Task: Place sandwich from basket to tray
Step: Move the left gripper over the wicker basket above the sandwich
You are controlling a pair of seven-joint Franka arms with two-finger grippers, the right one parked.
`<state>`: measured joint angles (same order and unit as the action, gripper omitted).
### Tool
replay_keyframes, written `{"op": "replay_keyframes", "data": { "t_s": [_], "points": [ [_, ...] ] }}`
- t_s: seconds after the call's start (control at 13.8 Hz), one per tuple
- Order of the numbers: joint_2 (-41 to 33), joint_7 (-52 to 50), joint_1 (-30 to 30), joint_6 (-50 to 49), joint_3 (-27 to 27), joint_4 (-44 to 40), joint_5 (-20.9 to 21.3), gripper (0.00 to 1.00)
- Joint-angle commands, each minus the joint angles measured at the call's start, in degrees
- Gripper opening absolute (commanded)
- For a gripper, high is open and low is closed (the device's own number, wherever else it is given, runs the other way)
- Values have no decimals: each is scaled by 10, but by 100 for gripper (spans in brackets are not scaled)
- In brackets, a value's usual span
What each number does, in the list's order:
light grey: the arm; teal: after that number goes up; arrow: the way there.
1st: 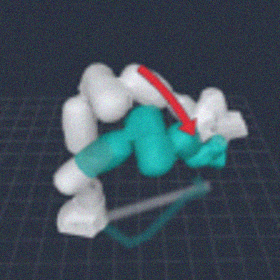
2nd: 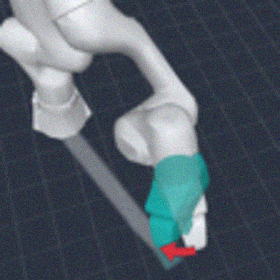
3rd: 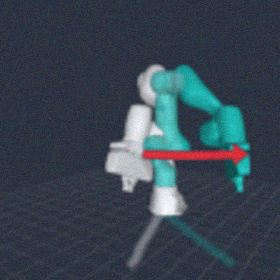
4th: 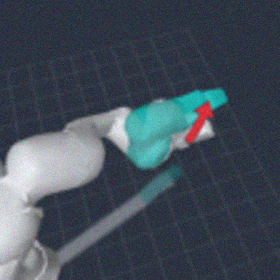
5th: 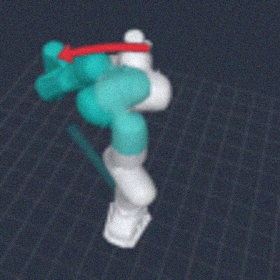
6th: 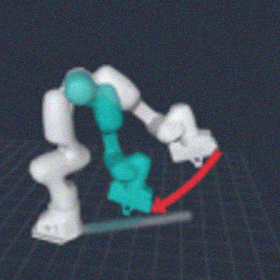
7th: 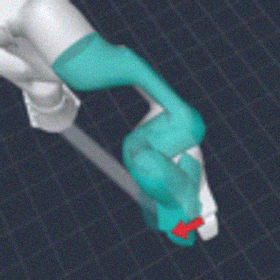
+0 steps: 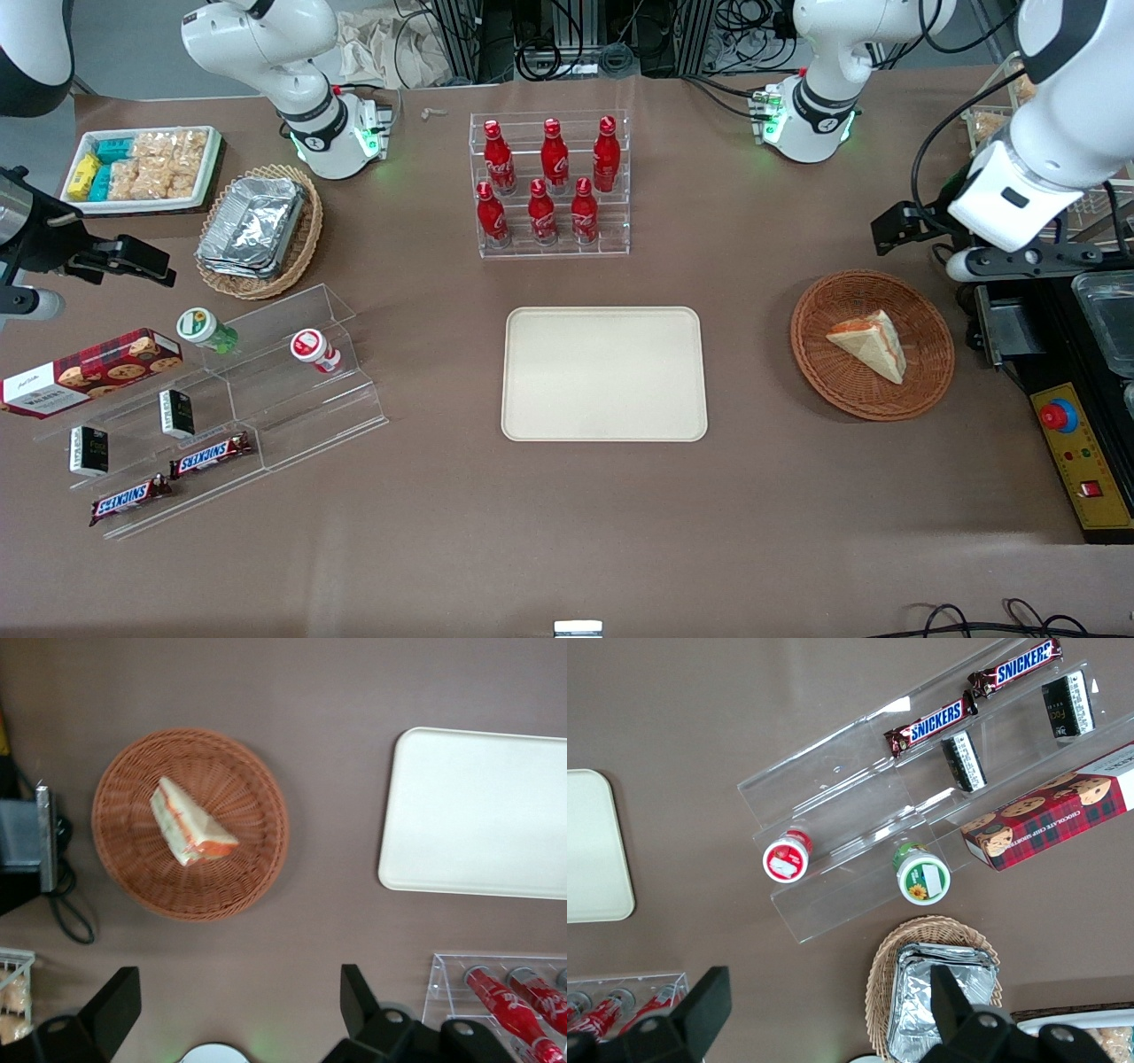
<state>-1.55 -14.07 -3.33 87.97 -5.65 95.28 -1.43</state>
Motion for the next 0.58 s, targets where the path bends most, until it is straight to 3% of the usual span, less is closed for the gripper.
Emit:
{"op": "replay_keyframes", "data": {
  "t_s": [0.0,0.29,0.51],
  "points": [
    [-1,-87,3,-5,13,24,16,100],
    [-15,-130,5,8,53,68,29,100],
    [-31,-202,5,70,63,132,30,100]
  ]
}}
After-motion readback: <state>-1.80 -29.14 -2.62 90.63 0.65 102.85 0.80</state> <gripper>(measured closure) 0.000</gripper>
